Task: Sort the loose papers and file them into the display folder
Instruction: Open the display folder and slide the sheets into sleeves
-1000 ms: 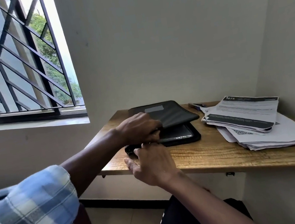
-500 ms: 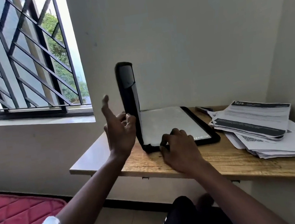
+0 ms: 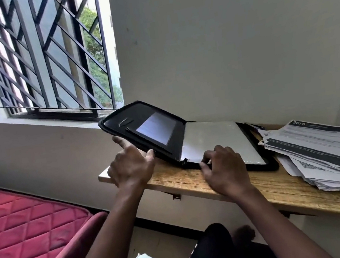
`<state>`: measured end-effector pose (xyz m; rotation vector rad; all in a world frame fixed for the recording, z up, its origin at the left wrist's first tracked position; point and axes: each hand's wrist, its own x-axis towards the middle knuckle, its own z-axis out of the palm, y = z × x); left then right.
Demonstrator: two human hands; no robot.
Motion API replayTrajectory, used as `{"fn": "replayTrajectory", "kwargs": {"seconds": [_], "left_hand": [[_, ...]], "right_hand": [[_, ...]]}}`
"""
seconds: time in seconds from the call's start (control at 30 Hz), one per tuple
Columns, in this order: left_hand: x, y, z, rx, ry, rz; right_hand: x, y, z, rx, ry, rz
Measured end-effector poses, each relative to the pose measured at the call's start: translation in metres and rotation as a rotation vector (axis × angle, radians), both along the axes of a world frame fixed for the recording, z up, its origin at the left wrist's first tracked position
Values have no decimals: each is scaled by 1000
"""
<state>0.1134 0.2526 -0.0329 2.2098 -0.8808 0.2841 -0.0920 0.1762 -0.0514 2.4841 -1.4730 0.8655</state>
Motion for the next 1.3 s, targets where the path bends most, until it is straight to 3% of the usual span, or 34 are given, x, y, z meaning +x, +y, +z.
{"fn": "replayTrajectory", "kwargs": {"seconds": [0.17,0.37,0.43,0.53,0.63,0.77,0.87,0.93,1.03,1.3], "left_hand": [[2,7,-9,292,-156,21],[-6,16,-12,280,-329,5],[-12,13,-15,193,-368,-105],[-25,4,-13,41,-239,-427],[-50,-12,2,-18,-217,-643],[-90,-41,27,-57,-188,-864],[-117,-73,44,-48,-32,-1030],[-130,-102,49,-55,35,-1125],[-132,-152,54,56,-46,-1142],[-99,-273,39,478,-214,-952]], "right_hand": [[-1,0,-1,-14,-14,2],[-3,-1,-2,7,-35,20],[-4,-1,0,36,-56,41],[-5,-3,1,105,-124,76],[-14,-5,3,169,-329,135],[-41,-9,9,102,-516,111],[-74,-26,19,-15,-578,51],[-100,-44,27,-81,-551,16],[-133,-76,38,-35,-481,-27],[-188,-183,86,115,-178,-113]]}}
